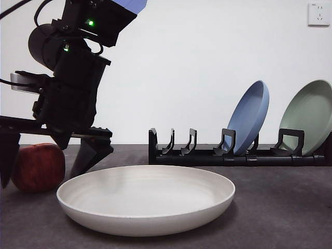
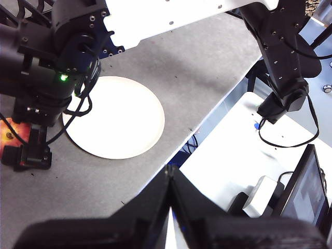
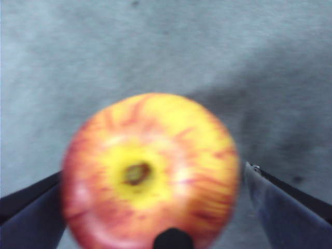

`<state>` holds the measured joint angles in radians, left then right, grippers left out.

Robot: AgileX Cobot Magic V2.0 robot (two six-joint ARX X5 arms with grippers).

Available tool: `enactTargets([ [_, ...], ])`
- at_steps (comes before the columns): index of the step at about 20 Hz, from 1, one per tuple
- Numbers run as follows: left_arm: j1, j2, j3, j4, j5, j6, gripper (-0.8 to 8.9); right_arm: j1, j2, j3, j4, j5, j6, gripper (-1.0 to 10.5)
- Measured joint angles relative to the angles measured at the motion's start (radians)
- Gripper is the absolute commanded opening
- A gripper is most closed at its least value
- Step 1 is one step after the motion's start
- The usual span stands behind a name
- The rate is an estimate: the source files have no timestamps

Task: Take the yellow plate from the plate rack,put the plate on the table,take the apple from the table,put the apple in the plate

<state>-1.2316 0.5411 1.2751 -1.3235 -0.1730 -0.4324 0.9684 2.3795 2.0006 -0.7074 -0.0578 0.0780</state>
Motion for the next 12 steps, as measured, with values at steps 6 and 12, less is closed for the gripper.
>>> enactTargets([
  [6,0.0,0.0,0.0,0.0,0.0,0.0,-0.12,-0.006,0.0,0.0,0.0,0.017,0.005,-0.1],
  [12,0.0,0.0,0.0,0.0,-0.008,0.001,-0.12,-0.019,-0.127,0.0,-0.122,0.053,0.012,0.0],
])
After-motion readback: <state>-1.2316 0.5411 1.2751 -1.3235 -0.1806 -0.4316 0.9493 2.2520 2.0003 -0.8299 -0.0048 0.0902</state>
